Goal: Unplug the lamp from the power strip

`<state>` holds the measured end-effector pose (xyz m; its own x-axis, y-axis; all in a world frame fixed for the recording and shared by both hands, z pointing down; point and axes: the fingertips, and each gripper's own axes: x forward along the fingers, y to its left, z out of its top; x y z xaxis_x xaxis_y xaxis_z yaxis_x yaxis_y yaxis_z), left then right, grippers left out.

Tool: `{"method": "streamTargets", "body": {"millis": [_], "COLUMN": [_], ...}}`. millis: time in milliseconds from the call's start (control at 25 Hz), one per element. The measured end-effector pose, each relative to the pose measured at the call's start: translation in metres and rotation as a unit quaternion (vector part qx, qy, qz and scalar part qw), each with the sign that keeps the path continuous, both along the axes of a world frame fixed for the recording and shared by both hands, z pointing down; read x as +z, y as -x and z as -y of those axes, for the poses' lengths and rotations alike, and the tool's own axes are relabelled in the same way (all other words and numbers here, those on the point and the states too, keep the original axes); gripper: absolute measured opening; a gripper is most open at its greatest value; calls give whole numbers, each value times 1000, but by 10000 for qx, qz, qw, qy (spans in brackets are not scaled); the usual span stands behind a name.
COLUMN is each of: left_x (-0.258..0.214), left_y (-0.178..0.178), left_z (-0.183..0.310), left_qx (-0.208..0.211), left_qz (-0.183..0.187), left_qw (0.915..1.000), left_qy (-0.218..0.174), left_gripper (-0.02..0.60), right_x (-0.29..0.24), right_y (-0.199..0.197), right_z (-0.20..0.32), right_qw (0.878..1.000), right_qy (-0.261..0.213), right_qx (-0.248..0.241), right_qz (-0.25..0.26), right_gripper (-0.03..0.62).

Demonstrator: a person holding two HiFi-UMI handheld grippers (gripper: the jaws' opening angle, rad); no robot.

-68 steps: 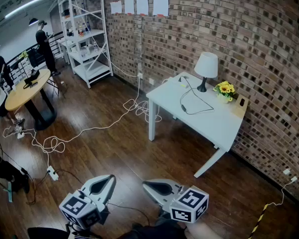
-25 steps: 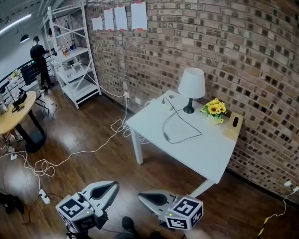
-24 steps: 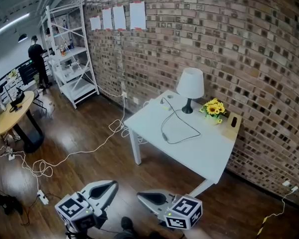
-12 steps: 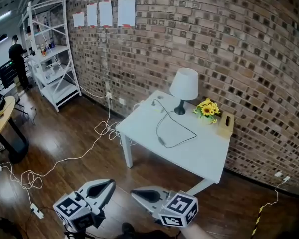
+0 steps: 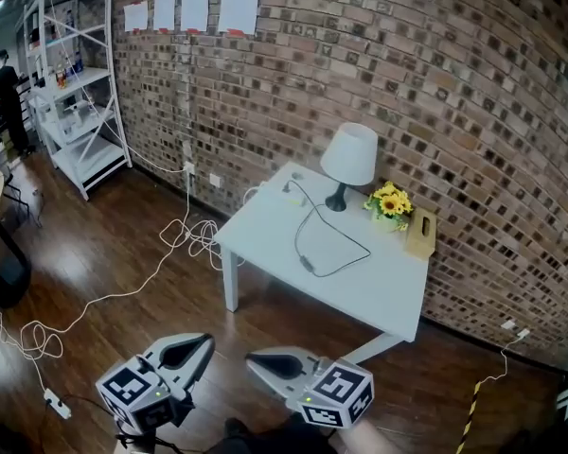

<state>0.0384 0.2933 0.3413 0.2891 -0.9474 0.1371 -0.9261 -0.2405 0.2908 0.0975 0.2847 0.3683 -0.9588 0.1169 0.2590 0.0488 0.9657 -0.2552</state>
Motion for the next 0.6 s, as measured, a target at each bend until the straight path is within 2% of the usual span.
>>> {"method": "streamTargets", "body": {"millis": [200, 400, 600], "left_x": [8, 15, 11], "left_y": [12, 31, 43], "left_z": [0, 9, 34], "left_qx": [-10, -324, -568], "left_qz": [-126, -38, 127], "left_qw": [9999, 9990, 9978], "left_qy": [97, 291, 302], "left_gripper": [11, 11, 11], "right_x": [6, 11, 21], "right_y": [10, 26, 43], "right_z": [10, 25, 62], "right_qw": [9999, 9998, 9991], "right_qy": [13, 147, 324], "right_qx": [34, -129, -278], "right_qz": [-162, -52, 36], "right_gripper": [-5, -5, -5]}}
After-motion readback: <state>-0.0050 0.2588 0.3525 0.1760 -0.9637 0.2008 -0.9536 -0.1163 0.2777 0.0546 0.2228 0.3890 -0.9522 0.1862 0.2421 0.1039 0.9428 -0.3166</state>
